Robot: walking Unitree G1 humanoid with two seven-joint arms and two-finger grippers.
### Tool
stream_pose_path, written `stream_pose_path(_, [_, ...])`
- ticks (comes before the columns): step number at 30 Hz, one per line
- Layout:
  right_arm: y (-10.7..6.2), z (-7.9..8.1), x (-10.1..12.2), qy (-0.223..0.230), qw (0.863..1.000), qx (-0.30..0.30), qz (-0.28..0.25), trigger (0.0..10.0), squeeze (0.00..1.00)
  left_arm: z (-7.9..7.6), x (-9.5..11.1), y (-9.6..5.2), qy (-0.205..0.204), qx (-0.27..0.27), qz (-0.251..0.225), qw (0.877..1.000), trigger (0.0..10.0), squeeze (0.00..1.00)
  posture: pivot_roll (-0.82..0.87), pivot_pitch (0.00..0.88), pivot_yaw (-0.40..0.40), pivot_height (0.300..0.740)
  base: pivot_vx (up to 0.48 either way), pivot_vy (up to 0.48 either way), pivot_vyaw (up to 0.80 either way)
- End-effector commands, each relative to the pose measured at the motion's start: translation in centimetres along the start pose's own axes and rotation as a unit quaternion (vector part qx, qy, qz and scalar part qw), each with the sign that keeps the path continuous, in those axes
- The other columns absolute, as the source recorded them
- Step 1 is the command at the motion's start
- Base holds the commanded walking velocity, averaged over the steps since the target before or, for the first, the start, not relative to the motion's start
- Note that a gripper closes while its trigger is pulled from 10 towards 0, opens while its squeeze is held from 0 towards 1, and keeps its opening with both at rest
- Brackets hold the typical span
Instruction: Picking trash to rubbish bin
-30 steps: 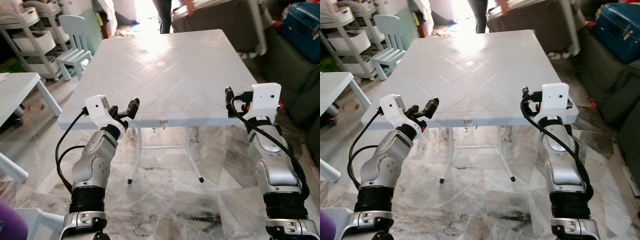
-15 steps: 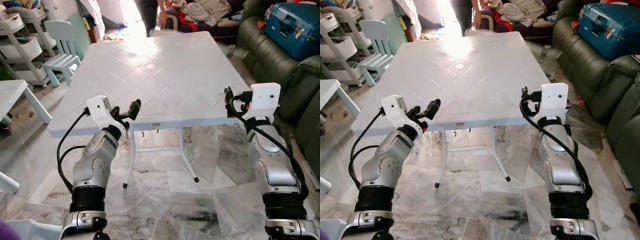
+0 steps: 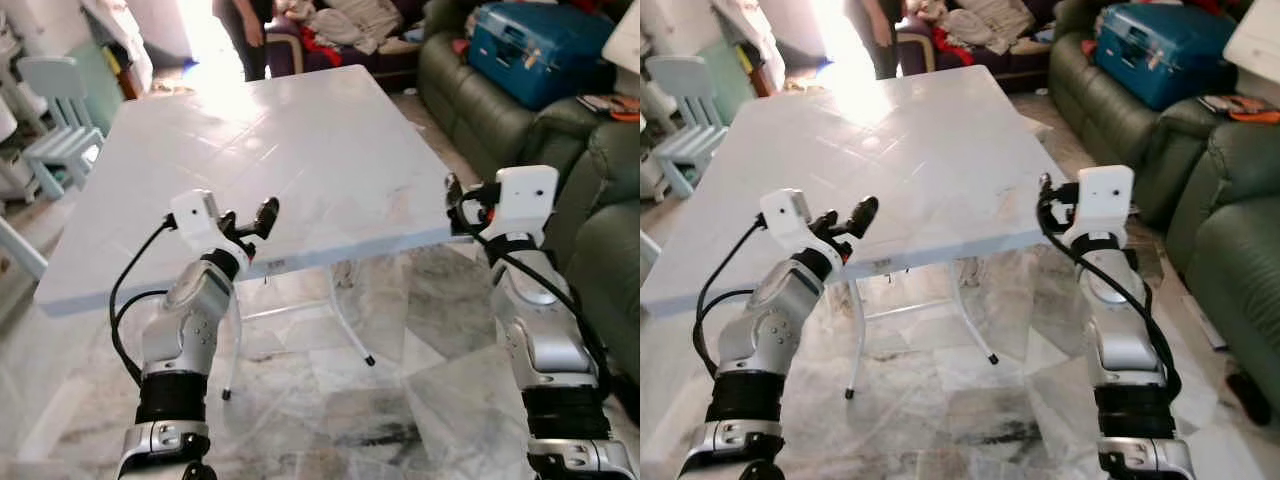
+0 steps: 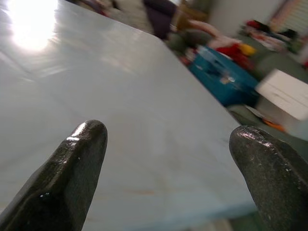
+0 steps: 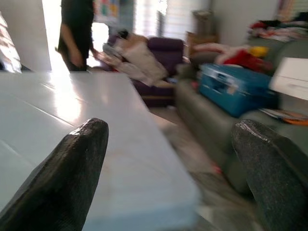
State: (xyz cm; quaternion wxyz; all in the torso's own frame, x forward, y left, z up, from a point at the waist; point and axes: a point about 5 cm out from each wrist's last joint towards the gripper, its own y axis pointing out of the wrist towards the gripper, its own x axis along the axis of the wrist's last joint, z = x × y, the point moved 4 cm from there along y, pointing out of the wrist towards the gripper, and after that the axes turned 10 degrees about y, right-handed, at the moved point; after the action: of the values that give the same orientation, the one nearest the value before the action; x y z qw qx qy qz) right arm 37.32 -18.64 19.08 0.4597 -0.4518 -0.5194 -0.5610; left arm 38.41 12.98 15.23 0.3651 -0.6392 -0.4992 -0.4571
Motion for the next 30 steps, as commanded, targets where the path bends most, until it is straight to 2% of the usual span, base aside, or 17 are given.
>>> stream_pose_path(1, [0.20,0.35,0.84,0.005,1.000,0.005,-0.012,10.0,0.00,0.24,0.38,-0.06,0.008,0.003,-0.003,1.000,10.0,0.00,-0.12,0.000,0.063,0.740,0.000,0.000,-0.73])
stream_pose_path(30, [0.20,0.31,0.86,0.002,1.000,0.006,-0.011,10.0,0.00,0.15,0.17,-0.01,0.011,0.004,0.001,1.000,10.0,0.00,-0.13,0.000,0.059,0.740,0.000,0.000,-0.71])
